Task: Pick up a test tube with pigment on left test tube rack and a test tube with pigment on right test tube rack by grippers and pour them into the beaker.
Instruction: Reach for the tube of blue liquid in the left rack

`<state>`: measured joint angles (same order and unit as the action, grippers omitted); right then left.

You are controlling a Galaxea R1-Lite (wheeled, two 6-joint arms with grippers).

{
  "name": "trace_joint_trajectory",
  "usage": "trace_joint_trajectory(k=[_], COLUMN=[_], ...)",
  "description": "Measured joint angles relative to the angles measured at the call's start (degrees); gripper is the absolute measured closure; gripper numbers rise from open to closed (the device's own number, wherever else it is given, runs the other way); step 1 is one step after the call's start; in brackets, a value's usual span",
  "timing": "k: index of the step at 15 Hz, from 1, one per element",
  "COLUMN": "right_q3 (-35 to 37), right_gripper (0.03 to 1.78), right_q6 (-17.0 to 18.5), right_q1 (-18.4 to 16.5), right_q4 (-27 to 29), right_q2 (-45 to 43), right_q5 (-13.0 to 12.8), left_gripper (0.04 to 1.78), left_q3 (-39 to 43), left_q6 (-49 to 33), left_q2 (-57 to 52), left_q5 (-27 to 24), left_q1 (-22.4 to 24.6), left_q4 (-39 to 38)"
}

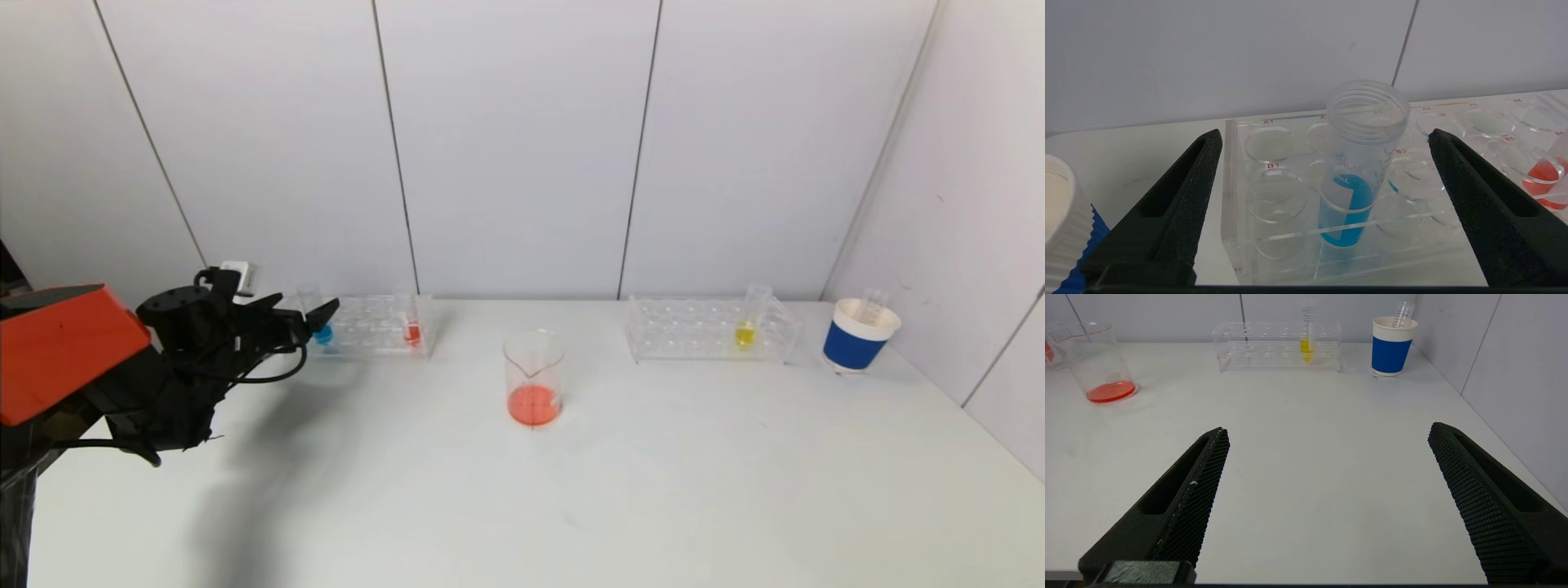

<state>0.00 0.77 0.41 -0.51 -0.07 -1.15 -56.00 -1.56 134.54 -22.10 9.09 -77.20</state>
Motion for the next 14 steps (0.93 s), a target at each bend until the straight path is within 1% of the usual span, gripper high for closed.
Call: trace_joint_trajectory(k=[3,14], right_q3=[0.00,0.00], right_gripper=[0.04,0.04], right_q6=[-0.04,0.00], right_q1=[0.00,0.00], right_q4=[0.00,0.00], right_q2=[0.00,0.00], right_q5=[0.00,0.00], left_gripper=[0.06,0.06], left_q3=[-1.27,-2.97], left_q6=[0.00,0.00], left_q2=[0.41,1.62], left_q5=[-1.38,-2.06], left_q1=[0.74,1.01], left_q4=[1.16,1.49])
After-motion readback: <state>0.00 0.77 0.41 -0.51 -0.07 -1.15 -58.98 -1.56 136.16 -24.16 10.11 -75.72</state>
